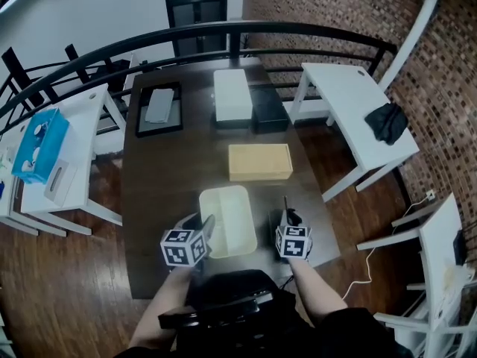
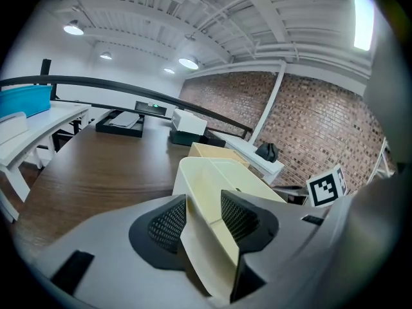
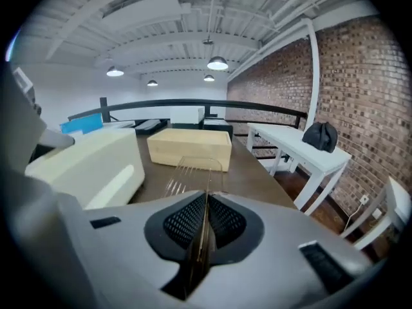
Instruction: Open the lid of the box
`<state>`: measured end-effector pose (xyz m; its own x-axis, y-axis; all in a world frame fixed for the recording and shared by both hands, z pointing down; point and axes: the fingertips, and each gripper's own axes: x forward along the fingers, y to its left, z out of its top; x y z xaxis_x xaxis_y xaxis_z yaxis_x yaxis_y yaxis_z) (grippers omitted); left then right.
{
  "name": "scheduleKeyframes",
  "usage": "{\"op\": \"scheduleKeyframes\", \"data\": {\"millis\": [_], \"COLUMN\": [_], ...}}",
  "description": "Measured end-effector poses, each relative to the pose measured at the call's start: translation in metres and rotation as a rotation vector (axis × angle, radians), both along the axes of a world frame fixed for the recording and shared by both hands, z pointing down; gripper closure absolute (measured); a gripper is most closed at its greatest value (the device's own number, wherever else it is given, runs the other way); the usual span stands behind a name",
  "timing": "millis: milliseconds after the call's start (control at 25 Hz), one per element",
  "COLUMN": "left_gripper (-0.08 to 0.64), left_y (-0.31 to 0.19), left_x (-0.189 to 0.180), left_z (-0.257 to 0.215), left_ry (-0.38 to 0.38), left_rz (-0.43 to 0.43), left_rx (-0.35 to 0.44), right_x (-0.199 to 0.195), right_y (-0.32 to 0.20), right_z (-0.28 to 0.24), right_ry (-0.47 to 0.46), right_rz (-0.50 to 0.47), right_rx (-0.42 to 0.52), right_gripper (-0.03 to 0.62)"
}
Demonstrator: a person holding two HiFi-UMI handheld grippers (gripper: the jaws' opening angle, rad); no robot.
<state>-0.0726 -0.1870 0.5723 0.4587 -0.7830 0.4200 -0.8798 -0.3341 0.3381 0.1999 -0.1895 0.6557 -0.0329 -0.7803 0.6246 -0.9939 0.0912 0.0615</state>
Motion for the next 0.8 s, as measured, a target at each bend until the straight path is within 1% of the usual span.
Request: {"op": "scheduleKeyframes", "data": {"millis": [80,200,480,640,720,800], "left_gripper": [0.4,0.4,0.4,0.4,0.4,0.4], "left_y": [0.001,0.003,0.005,0.004,0.003,0.002], "left_x": [-0.001,-0.003,-0.002,-0.004,-0.004,-0.004], "left_z": [-0.001,-0.001,-0.004,-0.003,-0.003,-0.003], "left_ry": [-0.002,-0.004,-0.029,-0.036,-0.033,-0.019], "left_rz": [-0.011,-0.022,-0.022,-0.029,-0.027,-0.022], "left_rx": [-0.001,-0.008,0.002,0.003,0.008,0.02], "right_x": [0.002,0.0,0.002,0.002,0.004,0.007], "right_y": [0.004,0.005,0.009,0.009,0.009,0.01], "right_z": [0.017,0.035,0.058,0.055,0.044,0.025], "right_ry": [0.018,0.039,0.022,0.01,-0.016,-0.064], "right_rz": [-0.009,-0.017,0.001,-0.01,-0.004,0.011], "right_rx": [-0.013,-0.008,-0.043,-0.022,0.004,0.038], "right_gripper": [0.575,0.575,0.572,0.563,0.552,0.546]}}
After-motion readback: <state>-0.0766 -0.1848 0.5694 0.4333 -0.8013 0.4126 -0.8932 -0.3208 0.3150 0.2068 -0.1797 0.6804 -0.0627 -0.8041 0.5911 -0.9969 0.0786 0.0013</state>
